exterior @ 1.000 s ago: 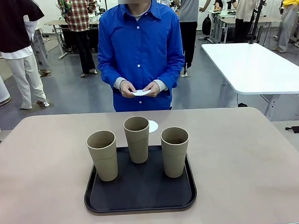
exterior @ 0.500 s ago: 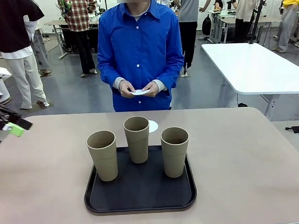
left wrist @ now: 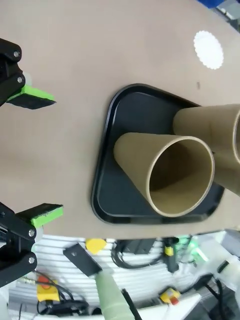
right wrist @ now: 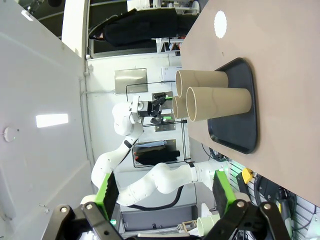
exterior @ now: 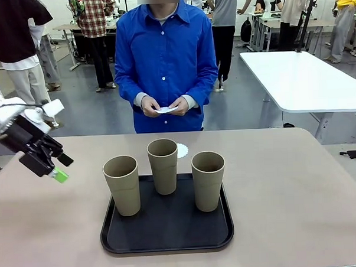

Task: Place coasters on the table and set cups on them.
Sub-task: Pick up one Reusable plastic cup and place it on a coaster set by the human.

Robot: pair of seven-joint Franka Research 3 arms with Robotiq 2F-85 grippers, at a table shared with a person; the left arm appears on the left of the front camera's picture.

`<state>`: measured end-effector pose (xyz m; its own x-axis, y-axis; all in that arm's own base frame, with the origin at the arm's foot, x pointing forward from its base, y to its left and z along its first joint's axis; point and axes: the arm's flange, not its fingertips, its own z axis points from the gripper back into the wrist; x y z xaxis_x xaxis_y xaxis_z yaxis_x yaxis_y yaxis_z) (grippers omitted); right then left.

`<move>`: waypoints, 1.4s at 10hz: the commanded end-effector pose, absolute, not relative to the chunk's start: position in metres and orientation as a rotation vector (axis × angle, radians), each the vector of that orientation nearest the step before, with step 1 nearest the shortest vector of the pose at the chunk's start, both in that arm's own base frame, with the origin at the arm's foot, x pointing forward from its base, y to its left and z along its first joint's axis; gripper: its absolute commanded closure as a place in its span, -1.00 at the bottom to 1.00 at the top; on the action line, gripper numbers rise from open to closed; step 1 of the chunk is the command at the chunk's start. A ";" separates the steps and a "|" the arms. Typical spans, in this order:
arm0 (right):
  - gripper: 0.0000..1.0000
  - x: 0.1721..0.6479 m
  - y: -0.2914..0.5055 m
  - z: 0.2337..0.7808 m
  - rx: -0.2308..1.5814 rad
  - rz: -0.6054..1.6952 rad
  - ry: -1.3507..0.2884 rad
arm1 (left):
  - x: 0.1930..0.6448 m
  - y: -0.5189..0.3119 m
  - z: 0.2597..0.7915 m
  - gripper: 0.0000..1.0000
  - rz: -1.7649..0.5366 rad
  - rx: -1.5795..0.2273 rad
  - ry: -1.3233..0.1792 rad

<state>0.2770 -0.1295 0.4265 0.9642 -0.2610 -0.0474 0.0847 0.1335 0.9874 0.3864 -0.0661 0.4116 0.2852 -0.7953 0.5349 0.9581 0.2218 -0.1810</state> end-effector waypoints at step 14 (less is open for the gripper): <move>-1.00 0.277 -0.129 0.428 1.422 -0.251 -0.154 | 0.421 -0.033 0.344 -1.00 -1.458 -0.828 -0.951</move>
<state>0.2770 -0.1296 0.4265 0.9641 -0.2612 -0.0476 0.0849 0.1335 0.9874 0.4079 -0.0405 0.3665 -0.1007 -0.5226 0.8466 0.9882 0.0465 0.1462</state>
